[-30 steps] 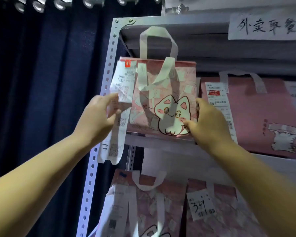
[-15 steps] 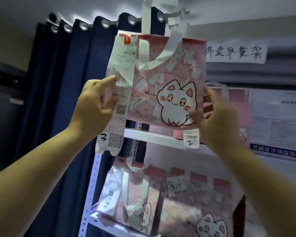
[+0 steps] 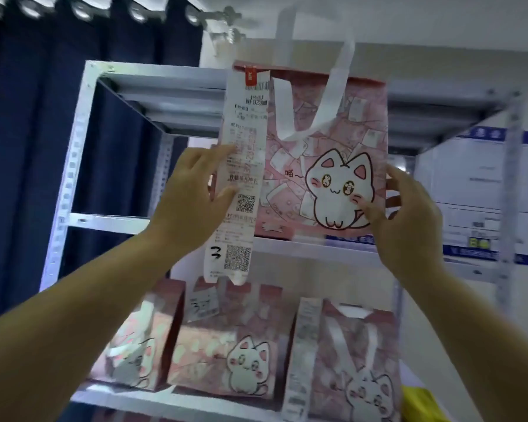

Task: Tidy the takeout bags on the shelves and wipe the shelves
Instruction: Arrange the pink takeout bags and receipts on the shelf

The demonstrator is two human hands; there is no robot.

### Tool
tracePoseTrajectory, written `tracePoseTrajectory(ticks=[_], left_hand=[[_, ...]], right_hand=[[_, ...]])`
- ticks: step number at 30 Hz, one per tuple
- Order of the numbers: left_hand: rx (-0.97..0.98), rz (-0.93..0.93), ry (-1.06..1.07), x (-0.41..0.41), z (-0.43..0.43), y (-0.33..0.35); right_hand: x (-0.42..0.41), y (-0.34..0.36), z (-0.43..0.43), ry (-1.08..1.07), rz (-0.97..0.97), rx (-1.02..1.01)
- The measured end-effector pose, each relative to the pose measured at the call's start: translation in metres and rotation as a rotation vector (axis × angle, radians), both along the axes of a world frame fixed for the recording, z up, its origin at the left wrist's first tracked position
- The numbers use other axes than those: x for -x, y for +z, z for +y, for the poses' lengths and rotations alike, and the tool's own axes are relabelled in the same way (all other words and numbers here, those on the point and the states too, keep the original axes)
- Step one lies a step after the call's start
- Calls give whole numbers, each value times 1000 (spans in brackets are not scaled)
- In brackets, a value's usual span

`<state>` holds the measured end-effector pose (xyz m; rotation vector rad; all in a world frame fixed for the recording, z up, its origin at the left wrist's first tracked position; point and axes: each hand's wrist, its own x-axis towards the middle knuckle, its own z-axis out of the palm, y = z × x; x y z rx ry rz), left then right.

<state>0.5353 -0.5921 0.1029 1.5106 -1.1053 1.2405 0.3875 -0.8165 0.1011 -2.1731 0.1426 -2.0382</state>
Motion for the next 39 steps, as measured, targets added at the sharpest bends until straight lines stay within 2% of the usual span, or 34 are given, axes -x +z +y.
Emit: tracePoseTrajectory(ticks=[9,17,27,39], left_hand=[[-91,29,-155,0,-132,-8],[-142,61,-218,-27,-214,-11],[-288,181,-198,-61,-262,-16],[-333,229,-200,-64,-286,-21]], right_hand=[[26,-12,-103,-158,14,-149],[16,-9,-166,-275,37,-210],[-17,-13,-215,-364,160,-303],[-10,-17,-231,-349,255,-410]])
